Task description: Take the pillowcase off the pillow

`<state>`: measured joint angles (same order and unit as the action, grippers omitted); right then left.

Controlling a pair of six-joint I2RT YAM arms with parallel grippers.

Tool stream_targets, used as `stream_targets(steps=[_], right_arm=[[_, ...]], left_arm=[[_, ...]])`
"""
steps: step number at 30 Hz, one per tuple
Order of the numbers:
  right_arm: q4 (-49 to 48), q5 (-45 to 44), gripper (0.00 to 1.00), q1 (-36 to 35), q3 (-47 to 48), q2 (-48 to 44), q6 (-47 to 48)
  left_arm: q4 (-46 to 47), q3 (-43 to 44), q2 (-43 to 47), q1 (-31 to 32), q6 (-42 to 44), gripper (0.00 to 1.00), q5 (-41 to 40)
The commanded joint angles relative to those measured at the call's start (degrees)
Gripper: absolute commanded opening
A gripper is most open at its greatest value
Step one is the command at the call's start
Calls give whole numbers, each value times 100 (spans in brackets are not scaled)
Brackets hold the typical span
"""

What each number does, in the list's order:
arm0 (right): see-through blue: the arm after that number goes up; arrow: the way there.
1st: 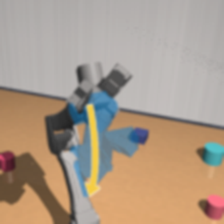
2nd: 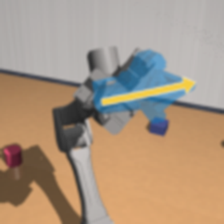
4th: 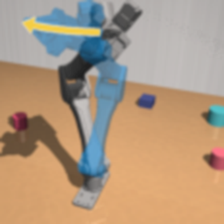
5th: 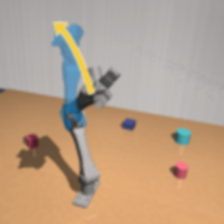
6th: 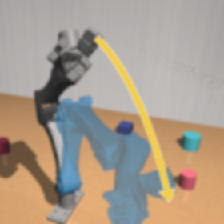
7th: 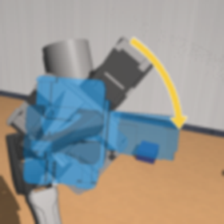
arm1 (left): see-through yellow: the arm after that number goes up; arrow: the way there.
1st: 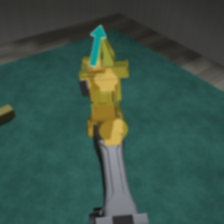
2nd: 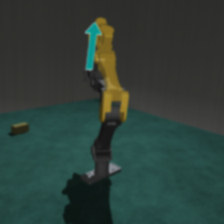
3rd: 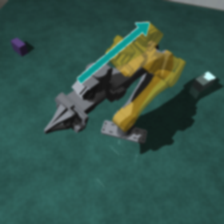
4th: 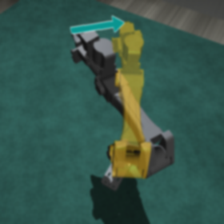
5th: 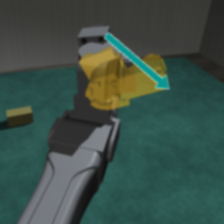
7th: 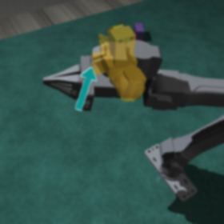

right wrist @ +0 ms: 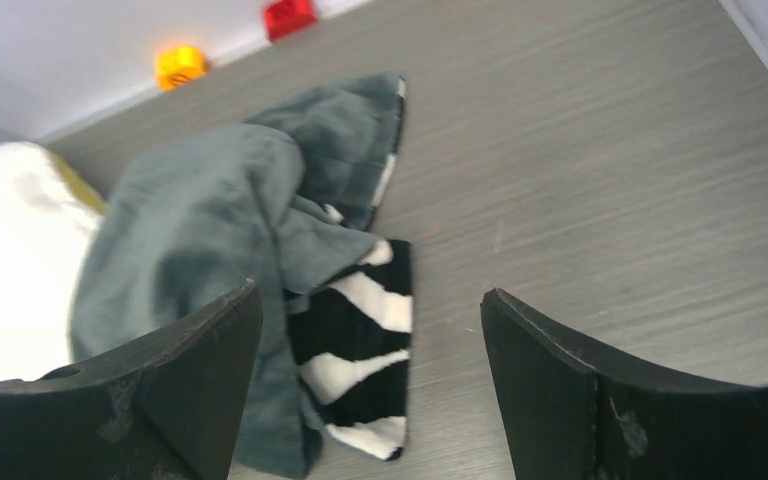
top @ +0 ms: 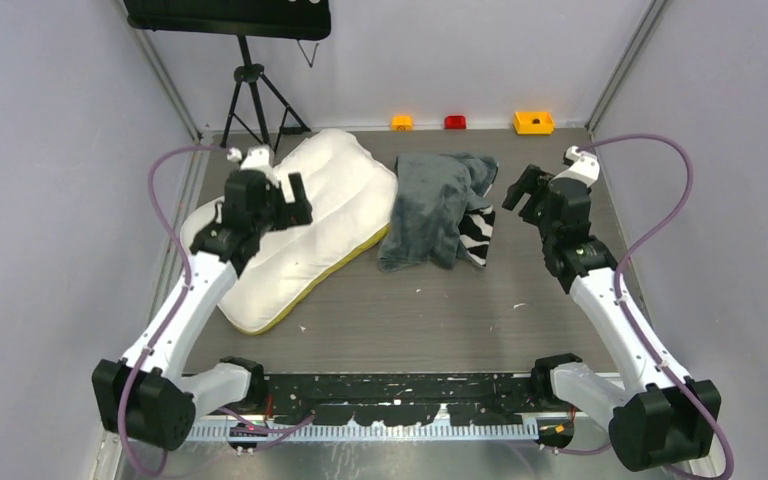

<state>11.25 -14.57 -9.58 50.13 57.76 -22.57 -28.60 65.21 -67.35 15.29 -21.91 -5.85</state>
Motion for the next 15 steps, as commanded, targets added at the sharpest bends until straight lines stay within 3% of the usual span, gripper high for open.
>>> stream_targets(steps=[1, 4, 10, 12, 15], right_arm=[[-836, -593, 85, 3, -627, 66, 224], [-1457, -643, 85, 2, -1132, -81, 282], [-2993, -590, 85, 4, -2135, -30, 999], [-3631, -556, 85, 9, -2477, 85, 1191], [-4959, -636, 85, 4, -2960, 492, 1655]], left_arm=[[2071, -1781, 651, 2, 615, 96, -227], [3526, -2829, 745, 0, 970, 97, -260], [3667, -3066, 337, -7, 2115, 98, -761], [3887, -3114, 216, -35, 2164, 99, -1206], [4676, -3444, -94, -162, 1962, 99, -1244]])
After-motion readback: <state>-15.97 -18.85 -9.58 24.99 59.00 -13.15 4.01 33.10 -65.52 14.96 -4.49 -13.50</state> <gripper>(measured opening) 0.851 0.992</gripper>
